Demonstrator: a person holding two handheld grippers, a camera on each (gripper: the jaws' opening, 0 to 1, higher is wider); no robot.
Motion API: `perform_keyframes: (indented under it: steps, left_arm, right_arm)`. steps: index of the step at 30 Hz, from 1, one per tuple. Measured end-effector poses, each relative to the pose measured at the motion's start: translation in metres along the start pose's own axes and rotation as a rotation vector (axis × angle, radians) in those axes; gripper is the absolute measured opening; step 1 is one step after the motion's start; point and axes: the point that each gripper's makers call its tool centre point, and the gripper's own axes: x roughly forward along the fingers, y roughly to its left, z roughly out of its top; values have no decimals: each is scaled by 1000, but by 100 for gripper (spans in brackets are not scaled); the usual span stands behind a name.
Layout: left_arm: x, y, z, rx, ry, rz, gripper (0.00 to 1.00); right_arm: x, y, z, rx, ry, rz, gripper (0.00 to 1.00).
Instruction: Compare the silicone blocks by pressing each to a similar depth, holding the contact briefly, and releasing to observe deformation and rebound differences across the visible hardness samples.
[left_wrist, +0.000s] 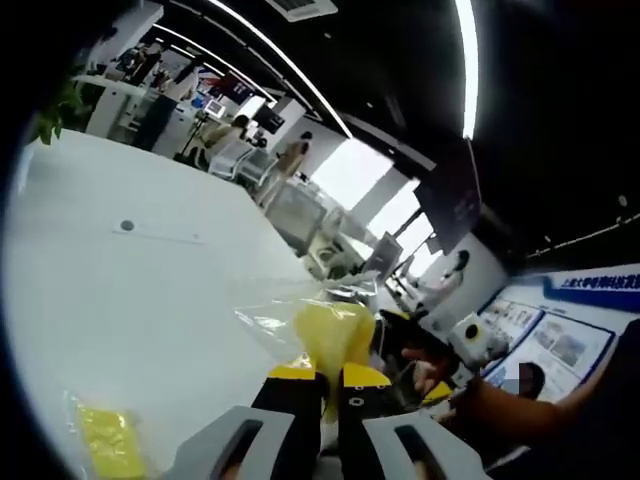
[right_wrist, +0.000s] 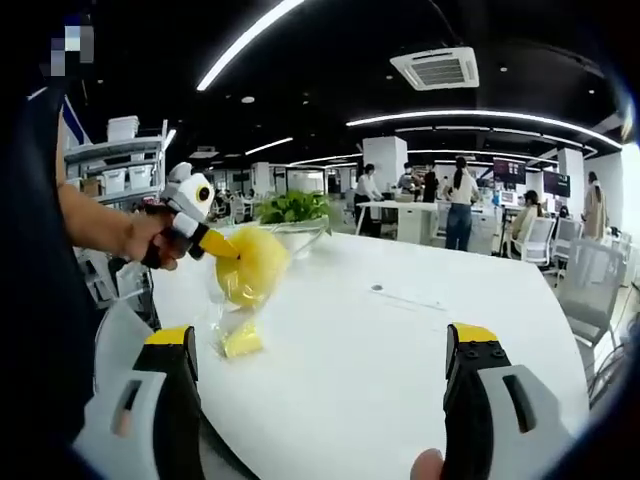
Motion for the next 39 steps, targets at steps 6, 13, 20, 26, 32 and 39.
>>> perform_keyframes:
  steps: [6,13,20,26,32,39]
  left_arm:
    - [6,17,-14,-32,48,8,1]
    - [15,35,-25,-90,71,13,1]
    - [25,55,-51,-119,136,37,1]
    - [32,77,-71,-177,176,61,1]
    - [38,93,-85,-226,193,77,1]
    - [46,108,-94,-262,219,93,1]
  right_arm:
    - [-10,-5,-26,31,10,-40,97]
    - [-19,-5,-63,77,61,-75,97]
    - [-24,-4,-86,105,80,-108,97]
    - [-24,-2,-93,115,84,-92,97]
    - [-20,0,-96,105,86,-77,97]
    - [-15,3,-104,116,103,-65,97]
